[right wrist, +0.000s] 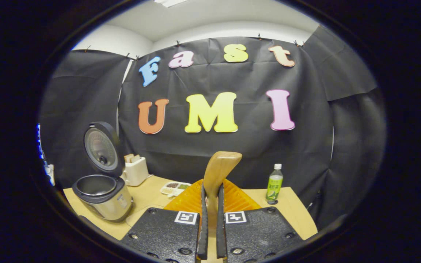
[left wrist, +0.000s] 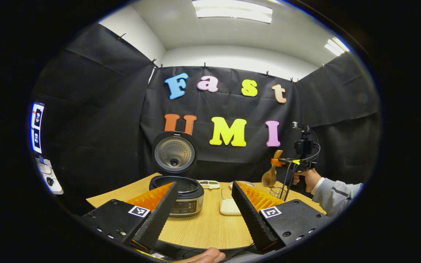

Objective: Close the left gripper, press the button to open the rice cooker; take a wooden spoon from the chopstick holder with the right hand, scoop a spoonful of rice and pour it into the rice cooker, then put the wooden spoon back into the chopstick holder.

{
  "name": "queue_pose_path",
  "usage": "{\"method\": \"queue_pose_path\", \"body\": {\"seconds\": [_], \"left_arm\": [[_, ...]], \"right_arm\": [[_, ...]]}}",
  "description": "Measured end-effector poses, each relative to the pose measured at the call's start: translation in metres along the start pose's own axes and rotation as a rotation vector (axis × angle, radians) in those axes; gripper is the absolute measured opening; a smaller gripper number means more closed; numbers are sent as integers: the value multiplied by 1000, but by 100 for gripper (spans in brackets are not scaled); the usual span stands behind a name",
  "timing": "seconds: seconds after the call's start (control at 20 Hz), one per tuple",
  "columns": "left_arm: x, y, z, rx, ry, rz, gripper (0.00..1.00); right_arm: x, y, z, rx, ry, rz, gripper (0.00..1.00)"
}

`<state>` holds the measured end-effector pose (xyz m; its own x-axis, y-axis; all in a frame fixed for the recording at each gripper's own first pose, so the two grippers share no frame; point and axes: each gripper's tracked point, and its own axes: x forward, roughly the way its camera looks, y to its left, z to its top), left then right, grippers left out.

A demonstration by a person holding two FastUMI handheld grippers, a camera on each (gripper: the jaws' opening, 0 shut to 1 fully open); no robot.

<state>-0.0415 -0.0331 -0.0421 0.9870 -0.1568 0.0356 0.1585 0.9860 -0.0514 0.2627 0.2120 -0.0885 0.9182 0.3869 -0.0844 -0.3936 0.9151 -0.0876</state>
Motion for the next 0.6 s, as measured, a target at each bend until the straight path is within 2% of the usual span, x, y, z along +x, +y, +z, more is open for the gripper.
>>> {"method": "queue_pose_path", "body": {"seconds": [0.15, 0.35, 0.6], "left_arm": [[5, -3, 1, -7, 2, -4, 94], [5, -4, -3, 9, 12, -3, 94], [8, -14, -8, -9, 29, -42, 94]], "right_arm": [[15, 35, -23, -28, 31, 17, 14], [39, 64, -78, -58, 116, 16, 14], [53, 59, -113, -246, 109, -97, 14]]}}
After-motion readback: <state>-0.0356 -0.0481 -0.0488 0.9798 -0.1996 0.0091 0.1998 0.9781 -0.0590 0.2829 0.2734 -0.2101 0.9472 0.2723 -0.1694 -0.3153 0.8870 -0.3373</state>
